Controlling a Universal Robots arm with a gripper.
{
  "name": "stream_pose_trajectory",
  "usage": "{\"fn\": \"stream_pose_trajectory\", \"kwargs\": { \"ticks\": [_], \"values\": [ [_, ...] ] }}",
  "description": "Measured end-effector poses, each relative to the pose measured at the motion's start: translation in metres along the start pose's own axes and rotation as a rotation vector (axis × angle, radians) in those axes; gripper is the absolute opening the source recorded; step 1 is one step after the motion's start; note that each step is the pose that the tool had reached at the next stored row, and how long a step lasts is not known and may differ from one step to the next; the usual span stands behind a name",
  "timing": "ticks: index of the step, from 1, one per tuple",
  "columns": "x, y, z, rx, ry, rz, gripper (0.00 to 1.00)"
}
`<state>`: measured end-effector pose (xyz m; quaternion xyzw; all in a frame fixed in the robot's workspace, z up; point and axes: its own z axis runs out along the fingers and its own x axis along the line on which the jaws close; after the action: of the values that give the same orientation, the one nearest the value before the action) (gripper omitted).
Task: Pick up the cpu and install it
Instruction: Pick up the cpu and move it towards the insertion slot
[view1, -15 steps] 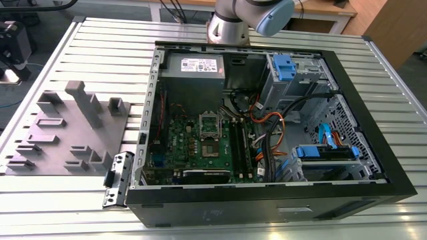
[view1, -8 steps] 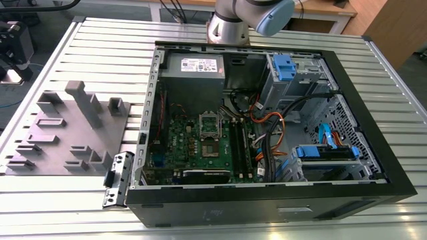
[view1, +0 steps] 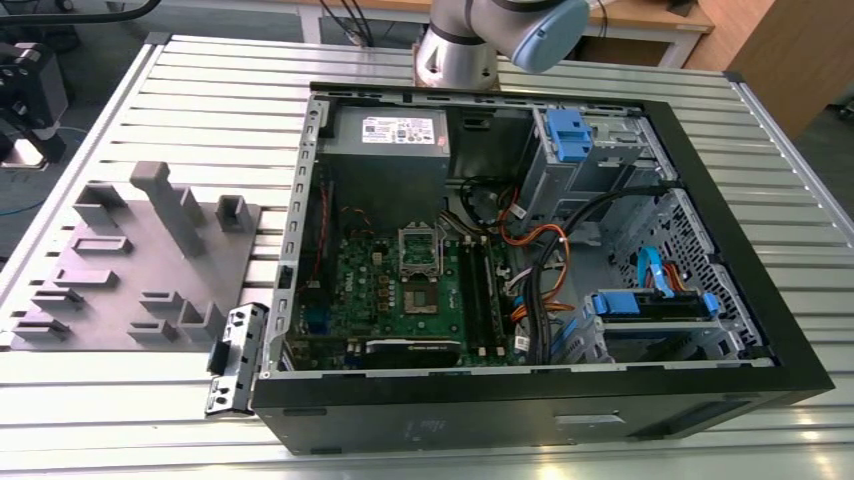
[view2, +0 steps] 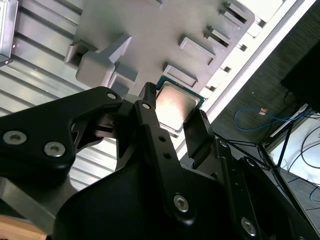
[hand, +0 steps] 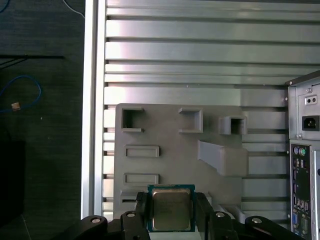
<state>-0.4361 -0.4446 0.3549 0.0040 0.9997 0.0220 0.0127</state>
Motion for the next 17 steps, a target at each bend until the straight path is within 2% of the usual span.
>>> {"fn": "stream_pose_trajectory", "kwargs": {
  "ticks": [5,11,13,17],
  "values": [
    [-0.0001,0.0002,-0.0037,0.0001,0.0001,0.0,0.47],
    [-0.0017,0.0001,-0.0042,0.0001,0.0003,0.0,0.47],
    [-0.0053,0.0002,-0.0041,0.0001,0.0003,0.0,0.47],
    [-0.0173,0.0003,-0.0037,0.0,0.0013,0.0,0.47]
  ]
}}
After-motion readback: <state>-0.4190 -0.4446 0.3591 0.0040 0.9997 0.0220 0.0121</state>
